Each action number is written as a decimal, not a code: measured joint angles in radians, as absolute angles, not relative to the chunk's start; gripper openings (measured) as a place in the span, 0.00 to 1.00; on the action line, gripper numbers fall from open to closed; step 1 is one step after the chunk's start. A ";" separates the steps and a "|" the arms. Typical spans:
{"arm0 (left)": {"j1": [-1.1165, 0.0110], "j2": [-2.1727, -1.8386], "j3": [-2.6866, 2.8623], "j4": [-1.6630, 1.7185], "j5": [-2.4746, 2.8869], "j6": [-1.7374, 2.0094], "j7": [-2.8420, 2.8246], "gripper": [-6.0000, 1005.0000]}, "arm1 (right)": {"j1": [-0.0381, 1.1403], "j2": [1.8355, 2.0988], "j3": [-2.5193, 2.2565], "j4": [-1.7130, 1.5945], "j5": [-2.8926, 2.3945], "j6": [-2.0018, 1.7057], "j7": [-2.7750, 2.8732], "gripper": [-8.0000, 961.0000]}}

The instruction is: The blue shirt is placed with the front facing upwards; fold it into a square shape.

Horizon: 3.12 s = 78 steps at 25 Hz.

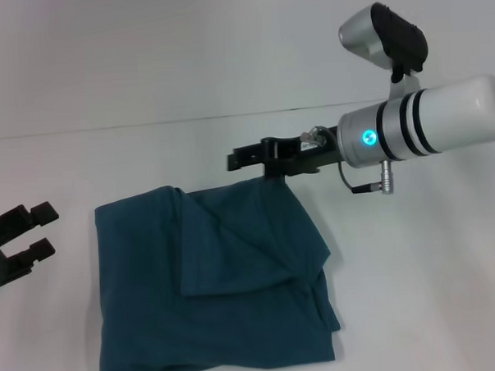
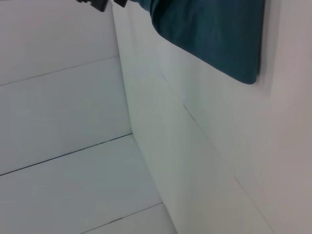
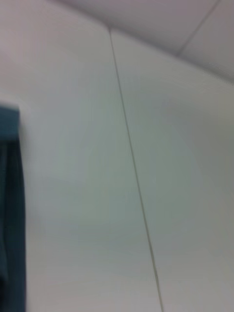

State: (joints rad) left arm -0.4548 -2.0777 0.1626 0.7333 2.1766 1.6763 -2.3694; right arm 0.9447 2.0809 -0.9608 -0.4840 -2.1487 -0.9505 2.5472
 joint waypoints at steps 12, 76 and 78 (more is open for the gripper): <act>-0.450 -2.079 0.165 0.721 2.177 1.664 -2.361 0.81 | 0.915 2.088 -0.965 -0.464 -2.097 -0.983 2.506 0.85; -0.435 -2.060 0.124 0.698 2.166 1.644 -2.345 0.81 | 0.996 2.108 -1.631 -0.635 -2.068 -1.046 2.229 0.85; -0.435 -2.061 0.124 0.698 2.166 1.644 -2.344 0.81 | 1.000 2.109 -1.636 -0.617 -2.064 -1.030 2.229 0.85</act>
State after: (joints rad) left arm -0.4354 -2.0609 0.1242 0.6978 2.1660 1.6439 -2.3442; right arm 0.9997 2.1094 -1.6362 -0.6174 -2.0645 -1.0304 2.2288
